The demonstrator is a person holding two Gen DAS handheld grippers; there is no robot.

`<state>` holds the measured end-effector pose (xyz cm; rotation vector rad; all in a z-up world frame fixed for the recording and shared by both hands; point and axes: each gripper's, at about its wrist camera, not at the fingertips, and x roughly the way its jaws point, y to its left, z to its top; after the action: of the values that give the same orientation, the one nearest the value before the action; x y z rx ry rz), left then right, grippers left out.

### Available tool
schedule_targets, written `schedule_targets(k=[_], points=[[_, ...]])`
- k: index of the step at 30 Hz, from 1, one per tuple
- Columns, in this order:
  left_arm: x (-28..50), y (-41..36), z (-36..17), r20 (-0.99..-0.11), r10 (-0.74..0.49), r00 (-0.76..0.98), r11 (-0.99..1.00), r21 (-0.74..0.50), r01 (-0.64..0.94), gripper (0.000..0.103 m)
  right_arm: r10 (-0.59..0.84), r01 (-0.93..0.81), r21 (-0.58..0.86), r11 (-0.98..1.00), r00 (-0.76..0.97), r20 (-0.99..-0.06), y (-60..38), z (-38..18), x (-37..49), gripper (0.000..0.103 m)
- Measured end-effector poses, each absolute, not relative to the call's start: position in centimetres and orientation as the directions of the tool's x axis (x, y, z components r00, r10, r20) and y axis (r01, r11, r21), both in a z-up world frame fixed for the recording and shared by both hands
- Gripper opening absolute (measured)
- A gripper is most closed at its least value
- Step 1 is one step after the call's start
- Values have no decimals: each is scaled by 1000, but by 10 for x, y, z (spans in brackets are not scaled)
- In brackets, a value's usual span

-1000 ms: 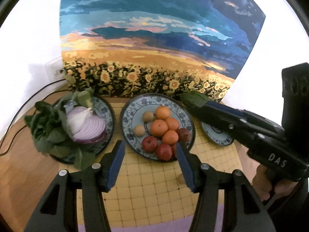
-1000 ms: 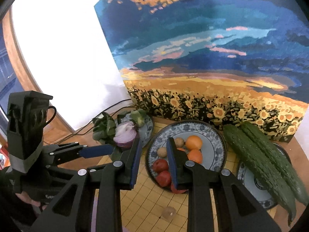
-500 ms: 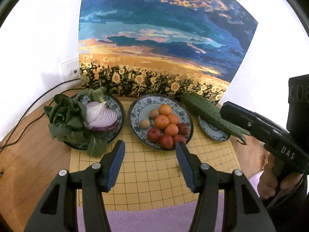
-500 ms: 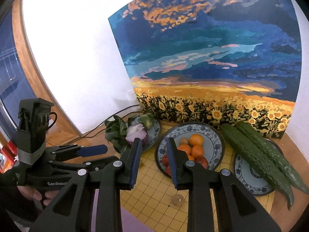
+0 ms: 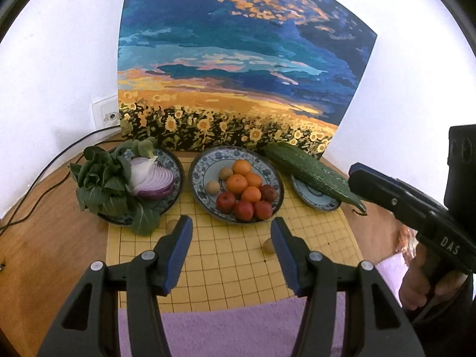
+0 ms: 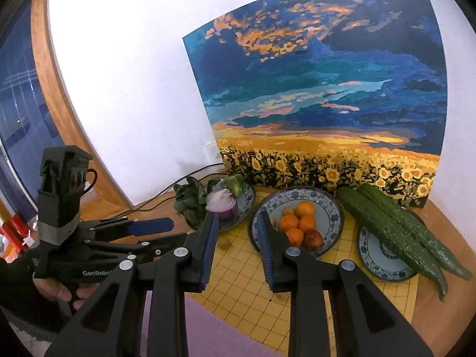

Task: Organize fruits
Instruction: 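Lift both open tools away from the filled plate, then move both open tools toward the two brown potatoes on the board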

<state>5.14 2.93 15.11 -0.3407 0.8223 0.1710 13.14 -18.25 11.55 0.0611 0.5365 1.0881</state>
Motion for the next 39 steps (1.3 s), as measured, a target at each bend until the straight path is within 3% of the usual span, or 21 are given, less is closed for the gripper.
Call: schedule_targets(k=[20,39], points=[[26,5,139,-772,21,635,921,-232,-313,58,851,-812,347,470,313,-422,-205,91,108,28],[6,-14,107,-831,-16,557,906,-247,-342,58,812,-764,418,492,229,-537,-210,41,93,28]])
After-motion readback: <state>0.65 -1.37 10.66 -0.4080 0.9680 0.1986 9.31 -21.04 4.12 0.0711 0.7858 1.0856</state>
